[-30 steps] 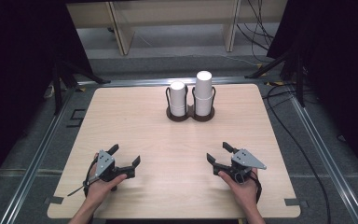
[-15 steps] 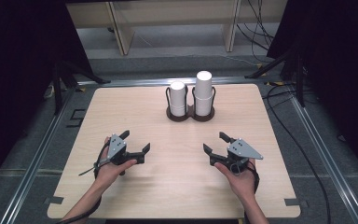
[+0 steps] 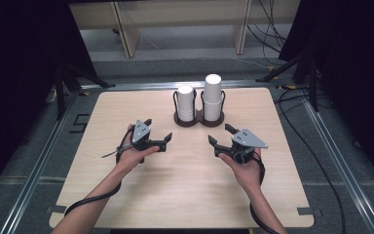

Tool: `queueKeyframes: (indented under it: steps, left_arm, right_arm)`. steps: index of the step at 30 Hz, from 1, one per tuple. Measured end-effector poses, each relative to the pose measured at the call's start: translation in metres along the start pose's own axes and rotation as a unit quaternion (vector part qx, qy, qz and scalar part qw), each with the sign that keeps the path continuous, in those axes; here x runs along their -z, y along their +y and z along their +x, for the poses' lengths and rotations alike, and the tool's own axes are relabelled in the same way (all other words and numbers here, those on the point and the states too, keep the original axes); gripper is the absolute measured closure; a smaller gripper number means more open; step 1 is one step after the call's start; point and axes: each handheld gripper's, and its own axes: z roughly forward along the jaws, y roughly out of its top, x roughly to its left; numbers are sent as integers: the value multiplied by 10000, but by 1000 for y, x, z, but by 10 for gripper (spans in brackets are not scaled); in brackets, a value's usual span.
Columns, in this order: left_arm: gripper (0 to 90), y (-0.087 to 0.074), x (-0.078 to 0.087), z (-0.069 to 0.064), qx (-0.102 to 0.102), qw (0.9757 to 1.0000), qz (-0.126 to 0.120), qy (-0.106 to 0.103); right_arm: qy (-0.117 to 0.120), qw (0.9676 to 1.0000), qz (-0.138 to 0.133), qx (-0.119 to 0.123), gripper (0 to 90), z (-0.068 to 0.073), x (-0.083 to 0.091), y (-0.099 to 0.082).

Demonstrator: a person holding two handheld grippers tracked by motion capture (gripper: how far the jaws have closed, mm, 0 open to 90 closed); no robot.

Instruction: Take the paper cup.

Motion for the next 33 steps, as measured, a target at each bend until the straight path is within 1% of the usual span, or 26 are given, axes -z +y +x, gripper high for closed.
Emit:
queueKeyframes:
  steps: [2,3,4,5,6,7,8,9,10,11,12,13,14,16,17,19,20,21,23,24,25,27,29,31,32,33]
  left_arm:
    - [13,1,-5,0,13,10000,-1,18]
    - [13,4,-14,0,-20,10000,40,18]
    - [14,5,-19,1,-42,10000,45,6]
    - [16,6,-24,1,-74,9999,74,-11]
    - [22,6,-24,1,-74,9999,74,-11]
    - [34,7,-33,2,-96,9999,104,-54]
    - [43,7,-33,2,-96,9999,104,-54]
    - [49,8,-43,3,-78,9998,158,-36]
    - [58,8,-47,4,-77,9998,196,-27]
    - [66,8,-47,4,-77,9998,196,-27]
    - [66,9,-52,5,-75,9997,249,-21]
    - [76,9,-57,5,-85,9996,268,-13]
    - [98,8,-64,6,-88,9995,318,-25]
    - [136,9,-67,6,-84,9994,327,-30]
    - [142,9,-73,7,-67,9993,377,-16]
    - [147,9,-79,8,-75,9991,416,-22]
    - [149,9,-82,8,-77,9991,420,-35]
    - [150,8,-84,6,55,9986,518,-22]
    - [150,8,-89,7,65,9984,558,-31]
    - [150,8,-89,7,65,9984,558,-31]
    - [151,8,-91,7,81,9983,569,-21]
    - [165,8,-96,8,136,9982,585,-45]
    - [179,6,-102,9,140,9979,627,-81]
    - [179,4,-105,11,168,9975,687,-84]
    - [179,4,-105,11,168,9975,687,-84]
    - [180,2,-109,12,272,9974,659,-97]
  right_arm:
    - [-8,10000,-45,-51,256,0,-4,1]
    - [21,10000,-12,17,258,-1,-10,5]
    - [-7,10000,-28,30,259,-1,-13,6]
    - [-29,9999,-24,120,260,-1,-16,8]
    - [45,10000,-16,31,262,0,-20,10]
    - [33,10000,46,66,267,-1,-23,13]
    - [33,10000,46,66,267,-1,-23,13]
    - [15,10000,9,64,277,-3,-31,18]
    - [49,10000,-44,27,280,-3,-37,20]
    - [49,10000,-44,27,280,-3,-37,20]
    - [14,10000,2,49,284,-4,-41,23]
    - [5,9999,19,117,286,-6,-46,27]
    - [16,9999,11,113,297,-8,-55,32]
    - [6,9999,37,94,303,-9,-59,35]
    - [-38,10000,-3,75,315,-10,-70,40]
    - [-16,10000,18,60,322,-9,-79,45]
    - [-17,9998,-12,202,326,-9,-85,47]
    - [-22,9998,-12,191,328,-9,-90,48]
    - [12,9999,98,141,330,-8,-100,50]
    - [12,9999,98,141,330,-8,-100,50]
    - [23,9997,189,164,335,-10,-109,52]
    - [-6,9997,208,128,343,-12,-117,54]
    - [-42,9994,193,283,348,-15,-125,57]
    - [-81,9994,231,255,349,-15,-131,59]
    - [-22,9992,252,320,350,-15,-134,61]
    - [-46,9992,244,312,353,-15,-137,63]
